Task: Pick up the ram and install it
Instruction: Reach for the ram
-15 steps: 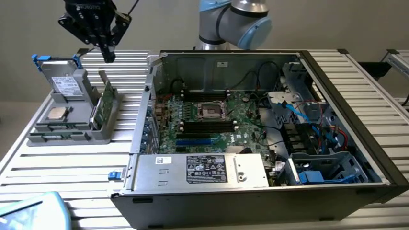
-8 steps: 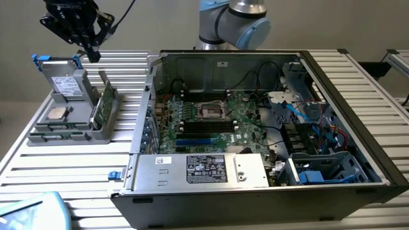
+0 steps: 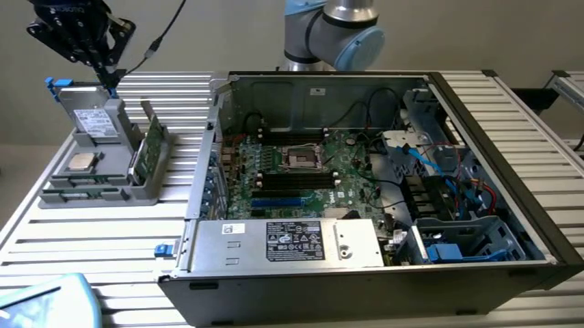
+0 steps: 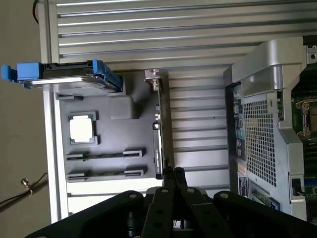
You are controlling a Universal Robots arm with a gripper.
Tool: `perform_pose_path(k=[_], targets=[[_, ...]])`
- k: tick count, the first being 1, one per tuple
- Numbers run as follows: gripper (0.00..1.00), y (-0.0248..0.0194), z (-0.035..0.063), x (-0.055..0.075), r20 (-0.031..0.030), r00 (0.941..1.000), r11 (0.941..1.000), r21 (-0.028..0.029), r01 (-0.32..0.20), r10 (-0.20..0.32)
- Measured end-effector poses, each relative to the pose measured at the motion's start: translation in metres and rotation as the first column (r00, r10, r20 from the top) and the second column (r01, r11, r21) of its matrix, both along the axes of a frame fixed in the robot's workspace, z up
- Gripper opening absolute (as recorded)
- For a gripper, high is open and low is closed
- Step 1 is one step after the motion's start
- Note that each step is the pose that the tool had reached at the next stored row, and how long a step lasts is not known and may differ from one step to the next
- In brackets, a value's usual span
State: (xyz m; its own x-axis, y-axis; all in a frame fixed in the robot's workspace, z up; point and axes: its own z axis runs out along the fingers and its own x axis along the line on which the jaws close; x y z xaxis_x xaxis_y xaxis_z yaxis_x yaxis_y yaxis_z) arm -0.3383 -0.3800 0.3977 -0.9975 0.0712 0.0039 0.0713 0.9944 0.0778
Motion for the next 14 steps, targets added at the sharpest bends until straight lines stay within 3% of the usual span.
perform_pose_path(k=[14], targets=[[0.11, 0.0000, -0.0015, -0.064, -0.0014, 1.0000, 0.9999, 0.0119, 0.000, 0.000]])
